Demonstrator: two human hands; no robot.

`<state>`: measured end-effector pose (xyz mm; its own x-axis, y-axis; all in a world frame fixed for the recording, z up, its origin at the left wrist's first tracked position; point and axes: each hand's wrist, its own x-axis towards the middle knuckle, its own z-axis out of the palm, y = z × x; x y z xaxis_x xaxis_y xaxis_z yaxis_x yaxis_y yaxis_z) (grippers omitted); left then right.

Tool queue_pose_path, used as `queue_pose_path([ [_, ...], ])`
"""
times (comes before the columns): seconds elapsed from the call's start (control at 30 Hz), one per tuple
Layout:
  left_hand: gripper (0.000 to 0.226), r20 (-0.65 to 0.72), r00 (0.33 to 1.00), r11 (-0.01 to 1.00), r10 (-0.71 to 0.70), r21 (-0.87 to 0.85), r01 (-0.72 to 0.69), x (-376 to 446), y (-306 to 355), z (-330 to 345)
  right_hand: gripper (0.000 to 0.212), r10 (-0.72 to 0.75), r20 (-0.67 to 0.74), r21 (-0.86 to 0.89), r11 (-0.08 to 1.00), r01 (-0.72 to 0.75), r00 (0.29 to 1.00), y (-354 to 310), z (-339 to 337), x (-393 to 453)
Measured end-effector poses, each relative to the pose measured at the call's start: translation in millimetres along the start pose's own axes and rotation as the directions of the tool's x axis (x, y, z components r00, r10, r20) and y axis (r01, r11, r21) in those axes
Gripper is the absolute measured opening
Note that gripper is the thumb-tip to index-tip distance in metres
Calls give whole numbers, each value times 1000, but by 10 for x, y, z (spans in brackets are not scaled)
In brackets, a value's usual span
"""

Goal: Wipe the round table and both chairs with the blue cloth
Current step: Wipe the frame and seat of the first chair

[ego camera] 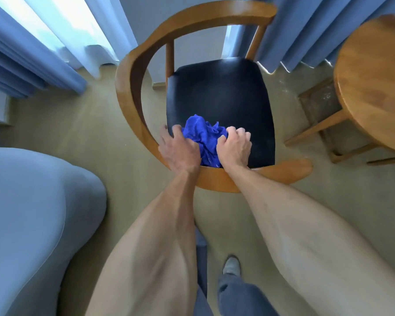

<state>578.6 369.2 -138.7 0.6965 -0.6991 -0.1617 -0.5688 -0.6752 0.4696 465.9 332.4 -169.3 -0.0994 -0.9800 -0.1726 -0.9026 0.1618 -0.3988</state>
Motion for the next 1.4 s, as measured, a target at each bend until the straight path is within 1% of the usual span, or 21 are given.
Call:
queue_pose_path([
  [0.07, 56, -106, 989, 994, -103, 36, 107, -254, -58, -103, 16, -26, -115, 1, 1000, 26, 993, -2, -133, -263],
  [0.13, 62, -118, 971, 977, -206, 36, 211, -510, -196, -121, 12, -105, -152, 0, 994, 106, 983, 61, -147, -582],
  [0.27, 55, 19, 943, 943, -333, 28, 333, -1137, -581, 120, 9, -327, -171, -25, 944, 328, 929, 469, 0, -1291],
  [0.37, 53, 120, 935, 943, -332, 44, 329, -1534, -824, 394, 11, -525, -180, -128, 851, 510, 832, 841, 153, -1614],
  [0.4, 51, 145, 933, 944, -331, 48, 327, -1630, -899, 481, 17, -583, -134, -148, 812, 565, 802, 958, 222, -1685],
  [0.43, 48, 168, 928, 944, -331, 57, 326, -1721, -982, 572, 24, -602, -34, -155, 791, 591, 798, 1091, 292, -1749],
  [0.5, 43, 215, 917, 942, -336, 92, 323, -1876, -1164, 730, 25, -542, 145, -202, 803, 561, 828, 1382, 461, -1853],
  [0.53, 41, 233, 912, 941, -338, 115, 319, -1924, -1255, 810, 23, -484, 168, -231, 827, 512, 859, 1539, 564, -1886],
  [0.63, 41, 241, 901, 929, -362, 176, 326, -1857, -1517, 1004, 37, -359, 175, -270, 878, 395, 917, 1770, 872, -1873],
  [0.77, 53, 221, 904, 926, -365, 187, 328, -1591, -1729, 1254, 51, -390, 26, -230, 894, 385, 921, 1555, 1169, -1478],
  [0.83, 50, 187, 920, 936, -345, 134, 324, -1398, -1726, 1344, 38, -406, -62, -195, 901, 388, 912, 1280, 1193, -1174],
  [0.9, 42, 146, 937, 948, -317, 58, 312, -1191, -1749, 1427, 7, -411, -187, -122, 911, 394, 892, 963, 1173, -973],
  [0.97, 33, 83, 957, 959, -277, -36, 281, -998, -1765, 1471, 12, -417, -227, 39, 899, 436, 880, 732, 1181, -828],
  [1.03, 31, -20, 971, 964, -240, -125, 236, -751, -1784, 1514, 16, -400, -170, 286, 855, 433, 901, 541, 1275, -669],
  [1.1, 32, -106, 971, 955, -216, -229, 187, -517, -1817, 1553, 26, -321, -29, 533, 797, 286, 947, 447, 1412, -463],
  [1.13, 34, -138, 970, 950, -200, -268, 158, -436, -1823, 1591, 32, -290, 47, 570, 794, 213, 956, 450, 1477, -321],
  [1.2, 38, -203, 968, 951, -148, -297, 83, -325, -1870, 1699, 36, -245, 86, 472, 864, 177, 966, 433, 1644, -109],
  [1.27, 40, -264, 959, 945, -107, -326, 16, -238, -1946, 1821, 46, -268, -1, 139, 954, 266, 963, 416, 1834, 52],
  [1.3, 40, -274, 957, 942, -97, -335, 0, -205, -1979, 1866, 52, -308, -72, -8, 951, 308, 949, 405, 1880, 78],
  [1.33, 39, -287, 954, 943, -90, -332, -11, -198, -2047, 1946, 57, -358, -103, -77, 933, 351, 928, 396, 1947, 84],
  [1.4, 37, -282, 956, 953, -84, -301, -5, -251, -2169, 2087, 57, -415, -117, -87, 909, 407, 902, 404, 2005, 138],
])
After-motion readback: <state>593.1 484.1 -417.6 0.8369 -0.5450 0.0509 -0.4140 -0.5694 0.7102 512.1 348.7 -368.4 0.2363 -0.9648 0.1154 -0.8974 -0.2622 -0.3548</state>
